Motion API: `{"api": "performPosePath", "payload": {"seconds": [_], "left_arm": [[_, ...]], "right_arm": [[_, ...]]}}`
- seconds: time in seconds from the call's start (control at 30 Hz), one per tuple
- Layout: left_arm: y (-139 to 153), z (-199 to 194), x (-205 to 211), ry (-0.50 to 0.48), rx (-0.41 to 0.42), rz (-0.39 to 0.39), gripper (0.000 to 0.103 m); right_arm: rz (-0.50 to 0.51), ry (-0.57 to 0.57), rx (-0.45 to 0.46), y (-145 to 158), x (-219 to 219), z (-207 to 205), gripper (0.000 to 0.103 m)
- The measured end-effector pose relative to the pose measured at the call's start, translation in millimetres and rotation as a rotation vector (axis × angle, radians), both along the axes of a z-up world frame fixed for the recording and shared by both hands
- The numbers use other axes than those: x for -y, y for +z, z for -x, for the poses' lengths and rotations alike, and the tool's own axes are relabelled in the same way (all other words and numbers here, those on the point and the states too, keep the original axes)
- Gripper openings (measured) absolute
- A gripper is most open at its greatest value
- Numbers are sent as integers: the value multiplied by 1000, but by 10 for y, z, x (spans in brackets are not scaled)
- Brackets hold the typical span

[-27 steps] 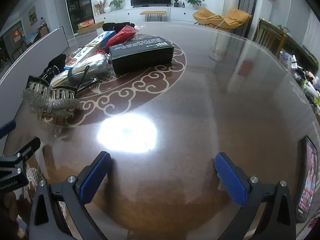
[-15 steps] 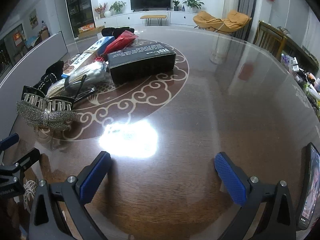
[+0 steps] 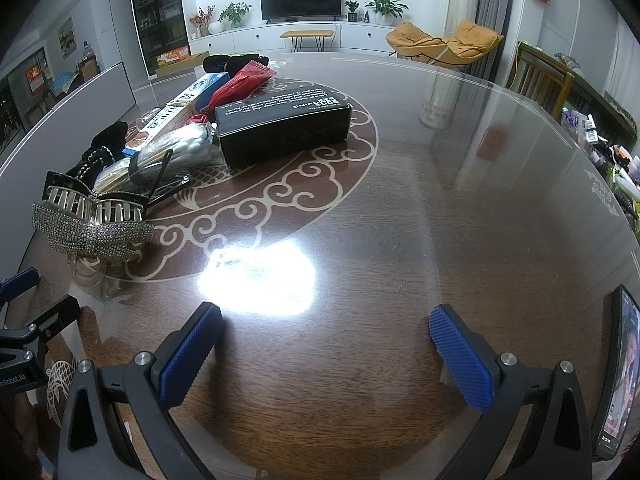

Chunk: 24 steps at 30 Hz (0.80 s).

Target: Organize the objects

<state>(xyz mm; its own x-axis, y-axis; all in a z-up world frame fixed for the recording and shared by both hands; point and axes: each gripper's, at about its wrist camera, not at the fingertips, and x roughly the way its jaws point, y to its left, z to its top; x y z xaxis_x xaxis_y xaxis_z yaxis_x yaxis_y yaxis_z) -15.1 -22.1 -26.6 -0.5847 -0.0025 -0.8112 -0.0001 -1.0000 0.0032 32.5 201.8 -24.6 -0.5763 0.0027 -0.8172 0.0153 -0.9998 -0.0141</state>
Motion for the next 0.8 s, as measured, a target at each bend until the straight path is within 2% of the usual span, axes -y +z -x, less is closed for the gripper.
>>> {"api": "performPosePath", "payload": {"seconds": [0.8], "left_arm": [[-42, 36, -49, 1, 0, -2, 103]], "right_arm": [[0, 0, -2, -2, -5, -12, 103]]}}
